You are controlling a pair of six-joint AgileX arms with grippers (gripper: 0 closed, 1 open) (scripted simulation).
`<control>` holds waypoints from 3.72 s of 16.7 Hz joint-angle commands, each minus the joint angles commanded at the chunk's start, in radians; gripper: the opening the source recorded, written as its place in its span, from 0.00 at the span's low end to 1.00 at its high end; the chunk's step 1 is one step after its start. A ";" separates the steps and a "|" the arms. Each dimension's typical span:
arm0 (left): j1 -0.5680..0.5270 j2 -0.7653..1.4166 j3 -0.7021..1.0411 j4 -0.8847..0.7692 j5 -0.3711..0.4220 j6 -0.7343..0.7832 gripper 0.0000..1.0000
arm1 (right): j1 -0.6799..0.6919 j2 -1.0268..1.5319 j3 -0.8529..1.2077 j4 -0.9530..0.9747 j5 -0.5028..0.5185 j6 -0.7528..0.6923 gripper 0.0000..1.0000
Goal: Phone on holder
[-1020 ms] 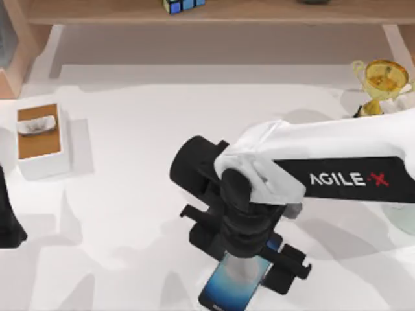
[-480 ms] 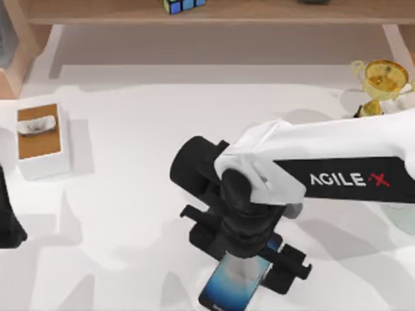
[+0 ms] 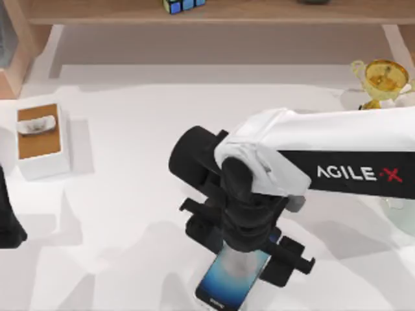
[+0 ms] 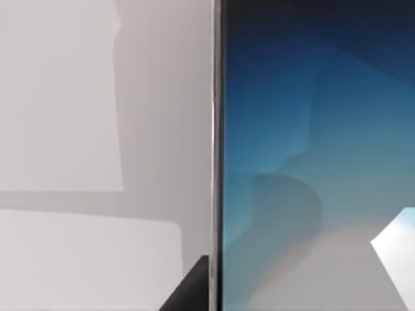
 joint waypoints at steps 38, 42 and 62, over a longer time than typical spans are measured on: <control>0.000 0.000 0.000 0.000 0.000 0.000 1.00 | -1.835 -0.345 -0.143 0.441 -0.981 -2.277 0.00; 0.000 0.000 0.000 0.000 0.000 0.000 1.00 | -1.898 -0.338 -0.192 0.442 -0.988 -2.326 0.00; 0.000 0.000 0.000 0.000 0.000 0.000 1.00 | -1.781 -0.264 -0.227 0.684 -0.915 -2.162 0.00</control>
